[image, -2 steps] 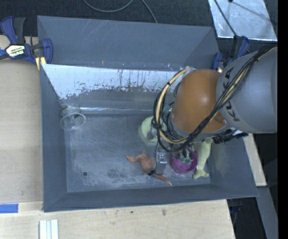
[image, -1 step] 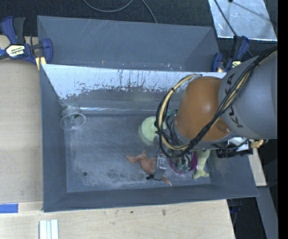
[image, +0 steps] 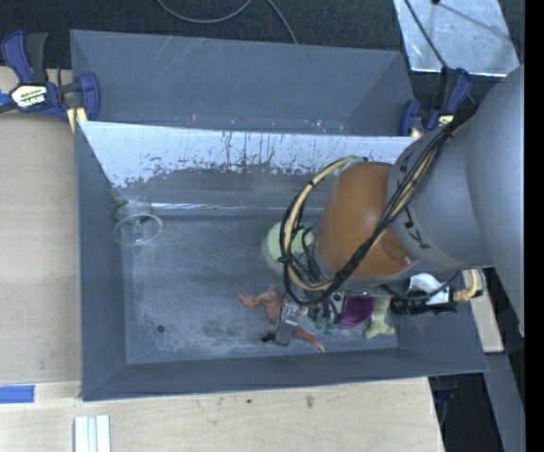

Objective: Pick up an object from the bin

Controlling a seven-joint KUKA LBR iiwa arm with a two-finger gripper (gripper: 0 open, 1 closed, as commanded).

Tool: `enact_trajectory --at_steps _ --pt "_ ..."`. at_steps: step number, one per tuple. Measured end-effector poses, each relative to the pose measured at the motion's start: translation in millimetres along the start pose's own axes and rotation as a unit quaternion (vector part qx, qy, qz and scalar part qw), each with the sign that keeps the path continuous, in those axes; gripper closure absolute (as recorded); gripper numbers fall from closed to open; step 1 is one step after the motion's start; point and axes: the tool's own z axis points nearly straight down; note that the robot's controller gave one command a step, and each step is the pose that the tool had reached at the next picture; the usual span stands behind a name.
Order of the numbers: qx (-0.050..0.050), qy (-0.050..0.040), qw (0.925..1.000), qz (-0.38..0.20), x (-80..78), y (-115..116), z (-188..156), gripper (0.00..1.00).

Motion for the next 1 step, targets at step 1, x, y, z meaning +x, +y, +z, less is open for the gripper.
enact_trajectory --at_steps 1 --pt "-0.003 -0.0052 0.9991 0.043 -0.5 0.4 15.5 1.00"
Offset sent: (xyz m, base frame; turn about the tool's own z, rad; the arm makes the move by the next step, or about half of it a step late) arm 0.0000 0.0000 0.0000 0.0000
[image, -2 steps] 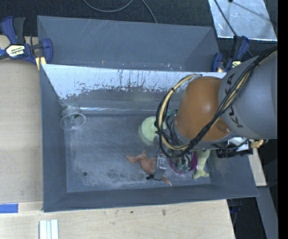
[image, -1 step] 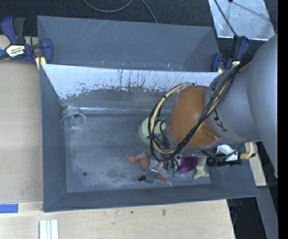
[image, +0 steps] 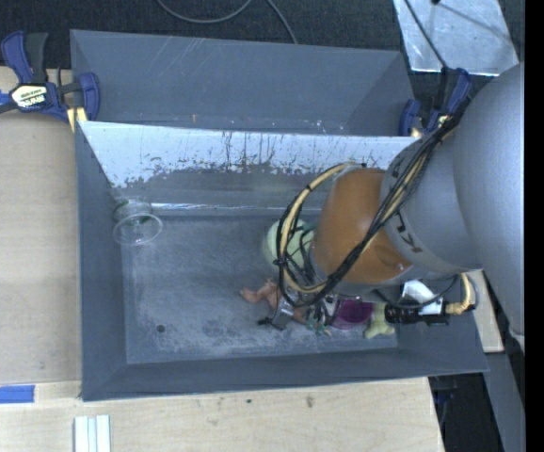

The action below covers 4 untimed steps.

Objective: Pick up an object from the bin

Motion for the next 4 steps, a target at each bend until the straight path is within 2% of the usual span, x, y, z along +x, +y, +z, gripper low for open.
enact_trajectory --at_steps 2,4 --pt "0.002 0.0026 1.0000 0.009 1.4 -1.5 -5.5 1.00" --pt "0.005 0.0076 0.9999 0.007 2.4 -2.6 -32.8 1.00"
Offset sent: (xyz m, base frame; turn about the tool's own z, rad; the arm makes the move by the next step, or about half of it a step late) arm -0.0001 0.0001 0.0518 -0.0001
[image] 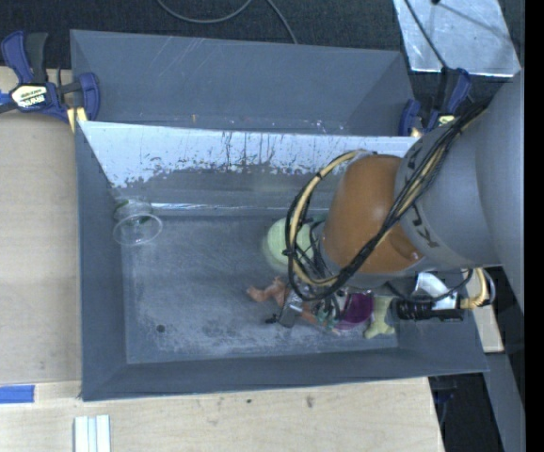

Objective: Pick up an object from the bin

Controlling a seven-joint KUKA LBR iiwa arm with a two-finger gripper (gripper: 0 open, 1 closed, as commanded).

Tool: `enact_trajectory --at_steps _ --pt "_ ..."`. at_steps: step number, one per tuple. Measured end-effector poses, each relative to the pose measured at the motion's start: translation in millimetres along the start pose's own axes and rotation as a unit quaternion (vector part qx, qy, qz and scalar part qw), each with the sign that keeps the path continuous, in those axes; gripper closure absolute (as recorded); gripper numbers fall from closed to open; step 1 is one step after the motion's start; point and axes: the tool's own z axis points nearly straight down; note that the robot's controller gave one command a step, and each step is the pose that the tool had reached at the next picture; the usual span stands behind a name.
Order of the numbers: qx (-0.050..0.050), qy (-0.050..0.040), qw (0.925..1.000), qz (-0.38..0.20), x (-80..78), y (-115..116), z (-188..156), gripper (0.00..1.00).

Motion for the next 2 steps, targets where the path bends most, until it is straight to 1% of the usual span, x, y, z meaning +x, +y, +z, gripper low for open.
enact_trajectory --at_steps 1,2 --pt "-0.001 -0.0012 1.0000 0.000 -0.3 0.0 -20.0 1.00" --pt "-0.001 -0.0018 1.0000 -0.001 -0.8 0.1 -32.8 1.00"
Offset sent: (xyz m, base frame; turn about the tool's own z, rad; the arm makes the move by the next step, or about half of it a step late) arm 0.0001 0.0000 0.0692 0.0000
